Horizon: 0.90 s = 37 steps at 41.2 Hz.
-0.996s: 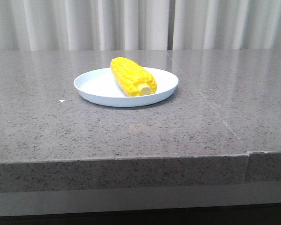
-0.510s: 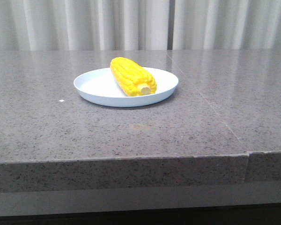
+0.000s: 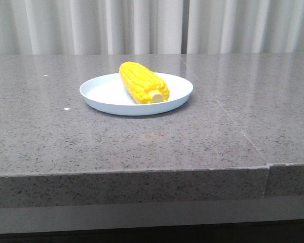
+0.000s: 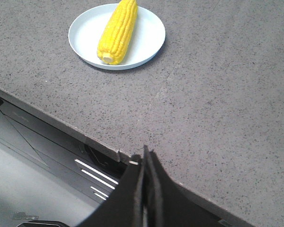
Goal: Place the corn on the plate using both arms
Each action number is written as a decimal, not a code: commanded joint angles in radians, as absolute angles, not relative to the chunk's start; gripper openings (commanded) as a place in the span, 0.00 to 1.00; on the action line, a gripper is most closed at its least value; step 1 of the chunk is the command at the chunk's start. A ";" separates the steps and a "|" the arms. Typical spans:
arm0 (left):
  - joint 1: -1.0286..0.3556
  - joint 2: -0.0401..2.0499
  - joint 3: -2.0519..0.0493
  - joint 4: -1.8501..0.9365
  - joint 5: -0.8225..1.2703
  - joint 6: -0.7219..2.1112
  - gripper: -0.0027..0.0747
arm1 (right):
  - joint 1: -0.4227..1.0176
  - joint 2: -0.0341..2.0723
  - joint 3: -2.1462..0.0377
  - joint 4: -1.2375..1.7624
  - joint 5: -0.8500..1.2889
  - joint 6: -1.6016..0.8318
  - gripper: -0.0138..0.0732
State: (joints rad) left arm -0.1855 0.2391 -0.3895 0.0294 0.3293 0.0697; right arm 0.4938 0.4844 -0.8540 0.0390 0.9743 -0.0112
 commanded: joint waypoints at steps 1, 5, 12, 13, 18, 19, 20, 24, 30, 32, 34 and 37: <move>-0.114 0.157 -0.289 0.032 0.120 0.058 0.01 | 0.494 0.489 -0.877 0.026 0.913 -0.021 0.02; -0.057 0.084 -0.182 0.013 0.037 0.058 0.01 | 0.494 0.489 -0.877 0.026 0.913 -0.021 0.02; 0.003 0.003 -0.061 0.000 -0.021 0.058 0.01 | 0.494 0.489 -0.877 0.026 0.913 -0.021 0.02; 0.009 -0.004 -0.049 -0.006 -0.025 0.058 0.01 | 0.494 0.489 -0.877 0.026 0.913 -0.021 0.02; 0.013 -0.025 -0.004 -0.006 -0.049 0.058 0.01 | 0.494 0.489 -0.877 0.026 0.913 -0.021 0.02; 0.013 -0.025 0.003 -0.006 -0.055 0.058 0.01 | 0.494 0.489 -0.877 0.026 0.915 -0.021 0.02; 0.013 -0.025 0.010 -0.006 -0.060 0.058 0.01 | 0.494 0.489 -0.877 0.026 0.915 -0.021 0.02; 0.014 -0.025 0.007 -0.006 -0.026 0.058 0.01 | 0.494 0.489 -0.877 0.026 0.916 -0.021 0.02; 0.014 -0.025 0.007 -0.006 -0.029 0.058 0.01 | 0.494 0.489 -0.877 0.026 0.916 -0.021 0.02; 0.014 -0.025 0.007 -0.006 -0.029 0.058 0.01 | 0.494 0.489 -0.877 0.026 0.916 -0.021 0.02; 0.014 -0.025 0.007 -0.006 -0.029 0.058 0.01 | 0.494 0.489 -0.877 0.026 0.916 -0.021 0.02; 0.014 -0.025 0.007 -0.006 -0.029 0.058 0.01 | 0.494 0.489 -0.877 0.026 0.916 -0.021 0.02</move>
State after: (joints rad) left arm 0.0130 -0.0039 0.0045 0.0000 0.0473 0.0697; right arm 0.4938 0.4844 -0.8540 0.0390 0.9749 -0.0112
